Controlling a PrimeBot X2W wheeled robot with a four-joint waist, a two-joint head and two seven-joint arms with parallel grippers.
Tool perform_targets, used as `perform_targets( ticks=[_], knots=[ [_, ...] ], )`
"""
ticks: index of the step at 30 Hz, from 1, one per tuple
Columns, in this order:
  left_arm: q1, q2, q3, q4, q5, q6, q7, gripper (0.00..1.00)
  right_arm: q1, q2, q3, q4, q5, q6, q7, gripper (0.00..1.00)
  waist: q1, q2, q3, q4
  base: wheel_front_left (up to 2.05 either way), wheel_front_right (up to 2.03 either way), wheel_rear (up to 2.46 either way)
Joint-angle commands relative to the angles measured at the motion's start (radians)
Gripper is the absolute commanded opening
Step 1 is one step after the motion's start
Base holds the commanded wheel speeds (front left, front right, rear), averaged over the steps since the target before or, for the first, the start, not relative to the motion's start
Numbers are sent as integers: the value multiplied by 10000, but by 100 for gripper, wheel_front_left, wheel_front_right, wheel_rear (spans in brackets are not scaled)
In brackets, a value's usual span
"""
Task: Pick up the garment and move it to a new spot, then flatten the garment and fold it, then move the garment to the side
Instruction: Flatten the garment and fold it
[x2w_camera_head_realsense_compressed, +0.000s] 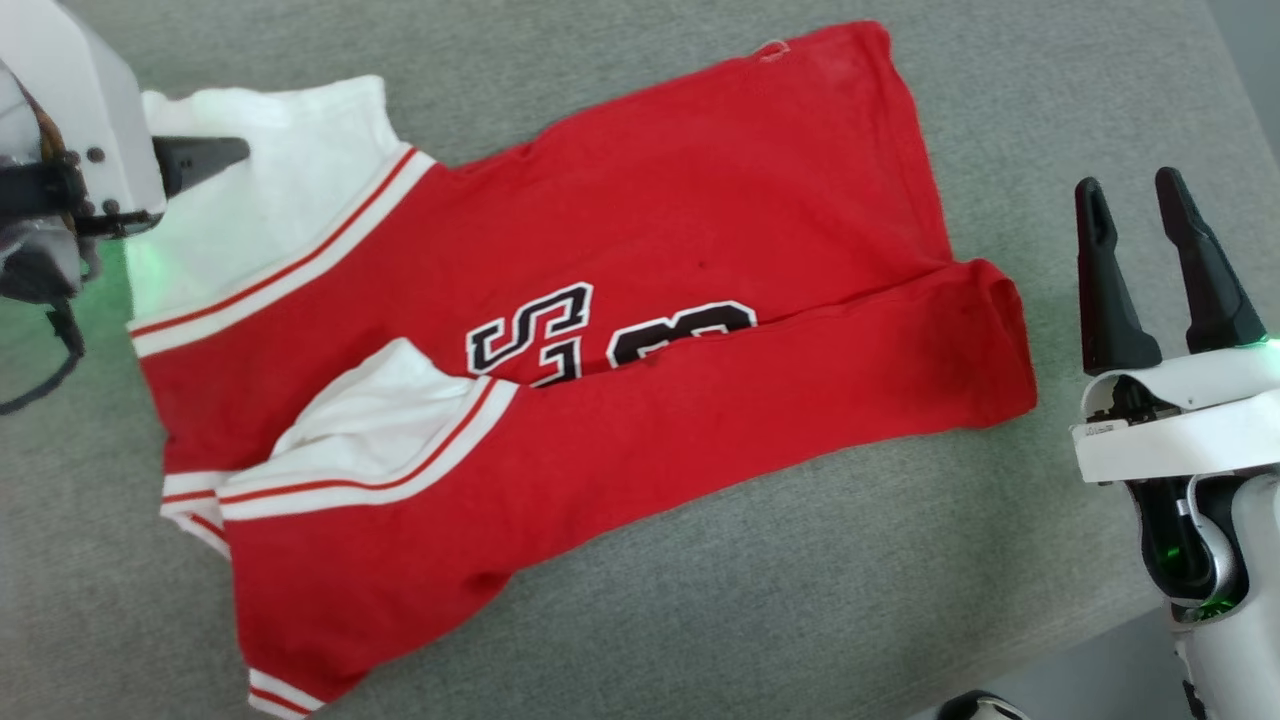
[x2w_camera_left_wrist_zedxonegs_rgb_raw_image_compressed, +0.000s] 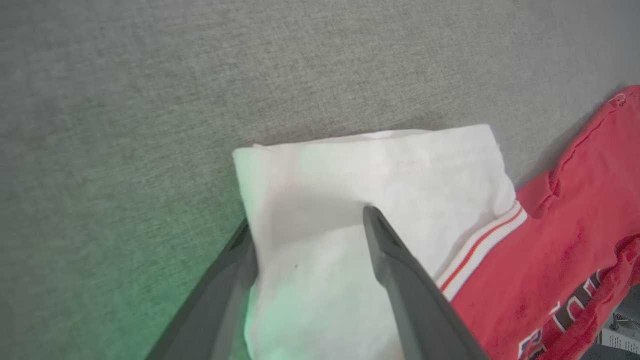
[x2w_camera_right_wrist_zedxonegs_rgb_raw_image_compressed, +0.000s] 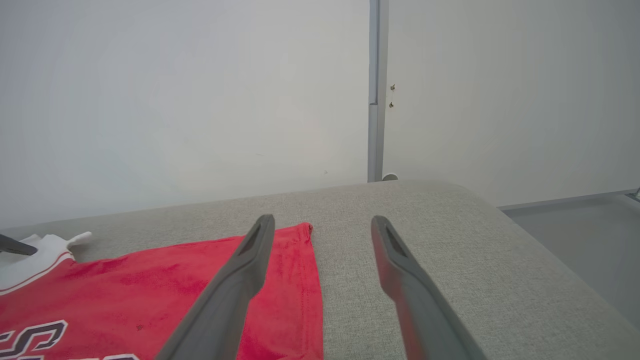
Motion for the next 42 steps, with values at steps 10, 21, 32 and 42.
perform_targets(
  ticks=[10,21,32,42],
  knots=[
    [-358,50,-393,-377,147,77,938,0,-370,-257,574,63,290,-16,1,100,0,0,301,-98,0,0,0],
    [-755,-608,-122,-518,114,-343,149,0,-4603,-1875,3006,2103,2132,-16,4014,100,0,0,1109,753,0,0,0],
    [-996,-1293,-216,-469,273,-839,-337,0,-7730,-2984,5102,5023,3839,-16,8003,100,0,0,1788,1898,0,0,0],
    [-931,-1717,-357,-244,546,-1450,-1062,0,-8097,-3343,6216,5481,4609,-15,8432,0,0,0,1722,2351,0,0,0]
  ],
)
